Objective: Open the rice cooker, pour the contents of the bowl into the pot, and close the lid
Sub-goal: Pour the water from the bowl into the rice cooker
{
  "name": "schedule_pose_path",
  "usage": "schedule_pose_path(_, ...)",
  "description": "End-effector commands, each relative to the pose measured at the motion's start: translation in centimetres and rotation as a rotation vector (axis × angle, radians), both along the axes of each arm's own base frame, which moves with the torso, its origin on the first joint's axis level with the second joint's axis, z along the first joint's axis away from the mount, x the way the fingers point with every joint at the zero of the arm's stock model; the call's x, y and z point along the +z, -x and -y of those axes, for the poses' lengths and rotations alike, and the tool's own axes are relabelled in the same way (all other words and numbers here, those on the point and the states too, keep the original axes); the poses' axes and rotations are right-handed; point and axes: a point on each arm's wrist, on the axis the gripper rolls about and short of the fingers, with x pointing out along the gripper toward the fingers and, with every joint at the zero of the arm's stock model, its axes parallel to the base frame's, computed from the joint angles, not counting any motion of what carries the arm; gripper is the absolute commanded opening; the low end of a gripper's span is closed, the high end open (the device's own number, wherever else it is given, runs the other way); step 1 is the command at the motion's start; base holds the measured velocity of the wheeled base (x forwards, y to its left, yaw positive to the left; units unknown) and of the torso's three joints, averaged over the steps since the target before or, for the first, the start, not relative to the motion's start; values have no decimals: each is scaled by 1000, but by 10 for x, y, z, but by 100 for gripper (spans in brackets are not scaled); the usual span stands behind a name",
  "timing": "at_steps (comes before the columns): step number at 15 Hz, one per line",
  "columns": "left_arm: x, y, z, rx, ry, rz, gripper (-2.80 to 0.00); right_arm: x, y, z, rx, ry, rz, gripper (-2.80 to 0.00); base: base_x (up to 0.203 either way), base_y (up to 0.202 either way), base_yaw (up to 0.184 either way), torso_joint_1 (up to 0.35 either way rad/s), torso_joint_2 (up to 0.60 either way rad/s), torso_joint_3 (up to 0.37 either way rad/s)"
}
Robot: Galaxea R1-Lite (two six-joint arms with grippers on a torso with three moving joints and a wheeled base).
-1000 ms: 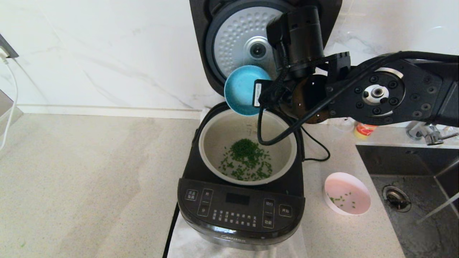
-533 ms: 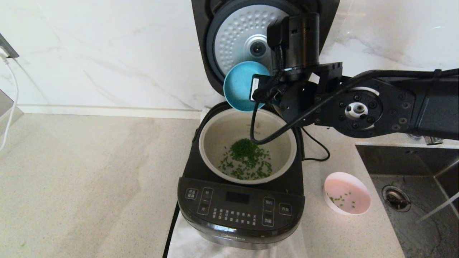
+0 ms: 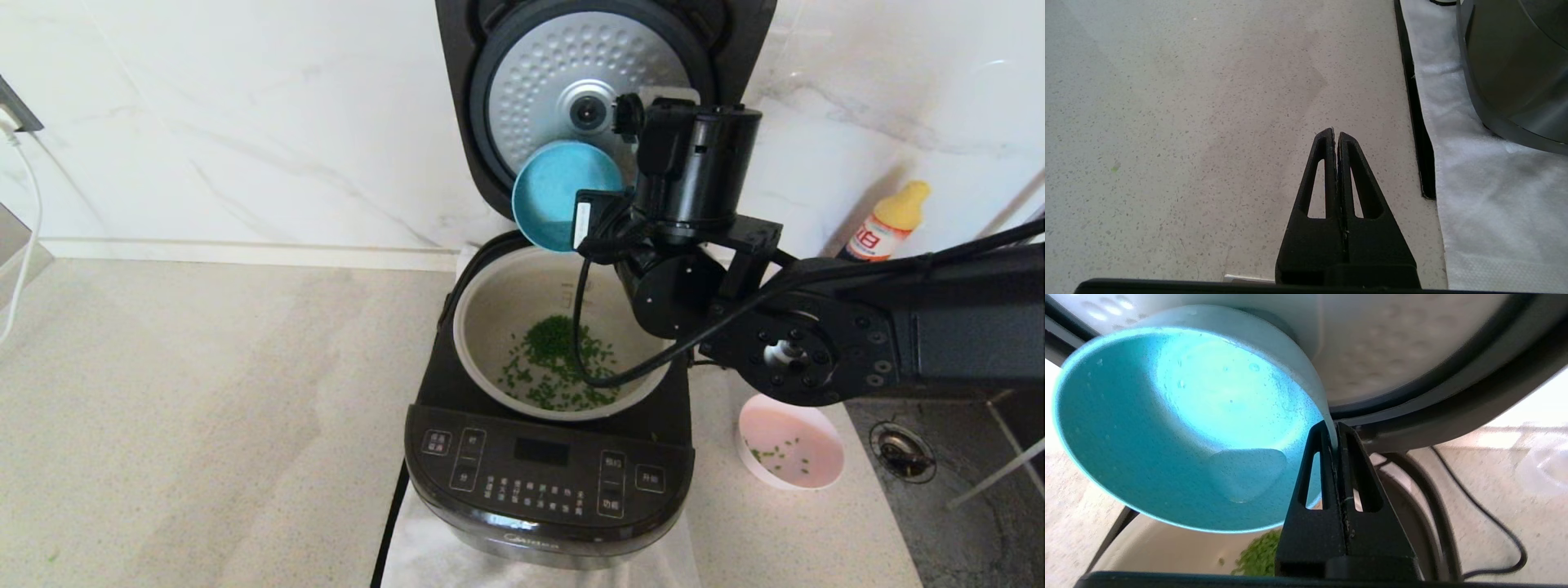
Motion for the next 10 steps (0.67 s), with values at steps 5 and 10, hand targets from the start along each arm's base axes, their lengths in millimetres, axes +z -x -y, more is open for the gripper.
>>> schedule_pose_path(5, -3, -1, 0, 0, 0, -9, -280, -21, 4, 4, -21, 49, 76, -280, 0, 0, 0, 0, 0, 0)
schedule_pose_path(10, -3, -1, 0, 0, 0, -9, -280, -29, 9, 4, -32, 69, 158, -280, 0, 0, 0, 0, 0, 0)
